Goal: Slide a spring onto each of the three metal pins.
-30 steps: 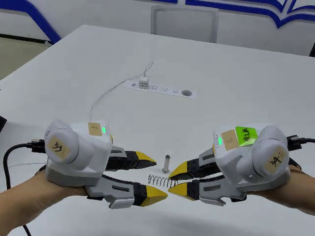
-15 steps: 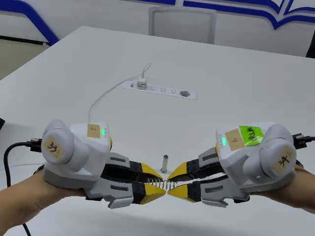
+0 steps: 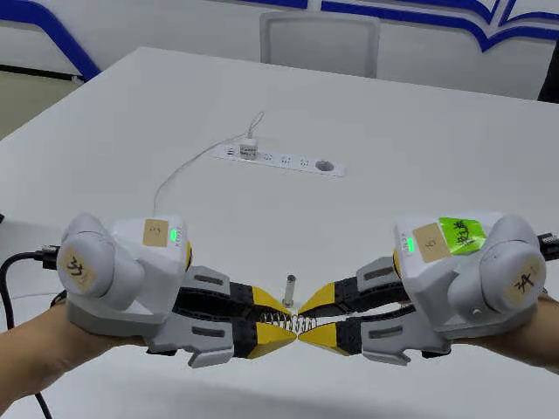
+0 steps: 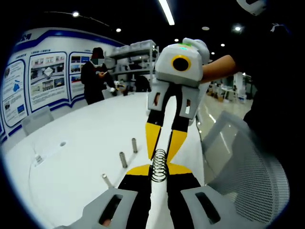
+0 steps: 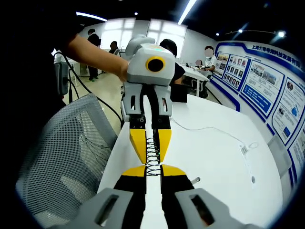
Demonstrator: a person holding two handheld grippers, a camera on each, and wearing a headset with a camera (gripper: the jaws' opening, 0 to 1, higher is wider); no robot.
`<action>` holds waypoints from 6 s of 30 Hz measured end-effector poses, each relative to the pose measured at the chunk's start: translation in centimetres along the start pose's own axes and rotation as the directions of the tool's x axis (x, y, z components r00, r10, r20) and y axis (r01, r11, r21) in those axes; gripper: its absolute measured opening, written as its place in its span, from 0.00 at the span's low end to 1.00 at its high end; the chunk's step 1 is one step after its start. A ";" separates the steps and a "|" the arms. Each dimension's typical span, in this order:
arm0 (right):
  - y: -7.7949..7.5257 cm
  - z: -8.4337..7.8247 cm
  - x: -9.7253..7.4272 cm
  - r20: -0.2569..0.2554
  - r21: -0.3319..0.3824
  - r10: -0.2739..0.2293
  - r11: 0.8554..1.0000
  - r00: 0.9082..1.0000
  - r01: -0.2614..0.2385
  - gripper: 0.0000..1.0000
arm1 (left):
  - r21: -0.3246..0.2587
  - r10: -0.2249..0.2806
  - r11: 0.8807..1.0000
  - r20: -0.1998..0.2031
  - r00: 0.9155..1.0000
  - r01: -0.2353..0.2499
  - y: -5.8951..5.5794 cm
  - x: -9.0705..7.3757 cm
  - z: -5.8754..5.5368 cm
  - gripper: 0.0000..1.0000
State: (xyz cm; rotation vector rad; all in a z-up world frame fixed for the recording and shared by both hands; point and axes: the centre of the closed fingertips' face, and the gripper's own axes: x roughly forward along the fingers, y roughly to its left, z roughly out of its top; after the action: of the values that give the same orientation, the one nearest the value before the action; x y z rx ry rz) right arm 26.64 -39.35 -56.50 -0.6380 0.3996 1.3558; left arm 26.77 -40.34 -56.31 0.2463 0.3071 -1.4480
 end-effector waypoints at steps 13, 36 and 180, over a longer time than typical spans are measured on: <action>-0.4 -0.5 -0.1 0.019 0.056 -0.022 0.998 1.000 0.021 0.11 | -0.007 0.008 1.000 0.008 1.000 -0.008 0.2 -0.4 0.2 0.10; -0.6 2.9 -1.3 0.188 0.186 -0.010 0.982 0.982 -0.025 0.12 | 0.001 0.006 1.000 -0.031 1.000 -0.006 0.0 -0.1 -0.5 0.10; -10.8 -8.9 8.4 -0.290 0.273 -0.084 0.947 0.953 0.166 0.12 | -0.210 0.330 0.919 -0.048 0.943 -0.333 7.2 -5.2 -4.2 1.00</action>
State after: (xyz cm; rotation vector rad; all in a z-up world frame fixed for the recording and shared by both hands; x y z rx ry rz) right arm 39.56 -39.44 -66.37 -0.5921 0.7589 1.0589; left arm 33.20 -33.25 -58.53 0.1226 0.4082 -1.0680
